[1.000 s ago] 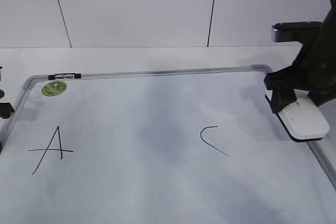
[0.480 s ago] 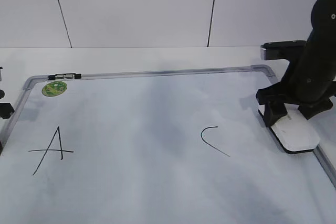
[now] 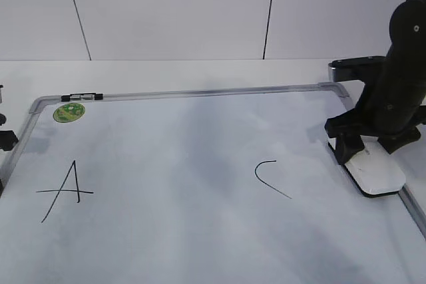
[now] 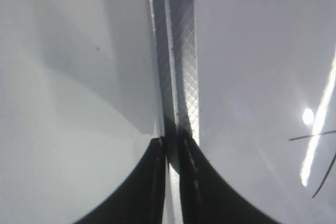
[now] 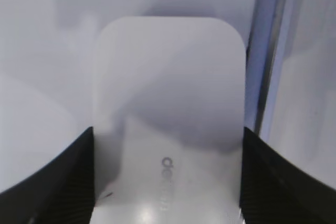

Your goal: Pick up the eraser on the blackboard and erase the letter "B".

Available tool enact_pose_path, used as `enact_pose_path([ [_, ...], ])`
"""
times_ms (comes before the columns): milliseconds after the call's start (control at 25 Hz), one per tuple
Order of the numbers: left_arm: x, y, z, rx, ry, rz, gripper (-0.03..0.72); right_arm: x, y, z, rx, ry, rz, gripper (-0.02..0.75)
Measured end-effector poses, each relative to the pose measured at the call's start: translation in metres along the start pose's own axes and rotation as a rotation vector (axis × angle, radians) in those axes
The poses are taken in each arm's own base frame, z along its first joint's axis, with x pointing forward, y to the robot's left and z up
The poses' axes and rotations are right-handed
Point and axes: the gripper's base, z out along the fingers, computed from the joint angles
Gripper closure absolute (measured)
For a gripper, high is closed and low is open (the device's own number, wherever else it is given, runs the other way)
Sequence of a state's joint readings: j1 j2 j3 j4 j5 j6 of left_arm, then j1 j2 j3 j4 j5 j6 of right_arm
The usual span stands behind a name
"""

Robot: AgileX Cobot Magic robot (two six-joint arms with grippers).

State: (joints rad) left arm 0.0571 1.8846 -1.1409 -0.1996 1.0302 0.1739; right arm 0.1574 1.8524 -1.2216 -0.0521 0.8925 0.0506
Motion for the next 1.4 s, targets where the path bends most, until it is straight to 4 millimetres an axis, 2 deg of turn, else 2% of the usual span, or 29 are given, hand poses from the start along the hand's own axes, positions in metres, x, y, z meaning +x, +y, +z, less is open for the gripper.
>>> enact_pose_path([
  [1400, -0.0001, -0.0003, 0.0000, 0.004, -0.001, -0.002, 0.646, -0.0022, -0.0019, 0.0031, 0.022, -0.015, 0.042, 0.224],
])
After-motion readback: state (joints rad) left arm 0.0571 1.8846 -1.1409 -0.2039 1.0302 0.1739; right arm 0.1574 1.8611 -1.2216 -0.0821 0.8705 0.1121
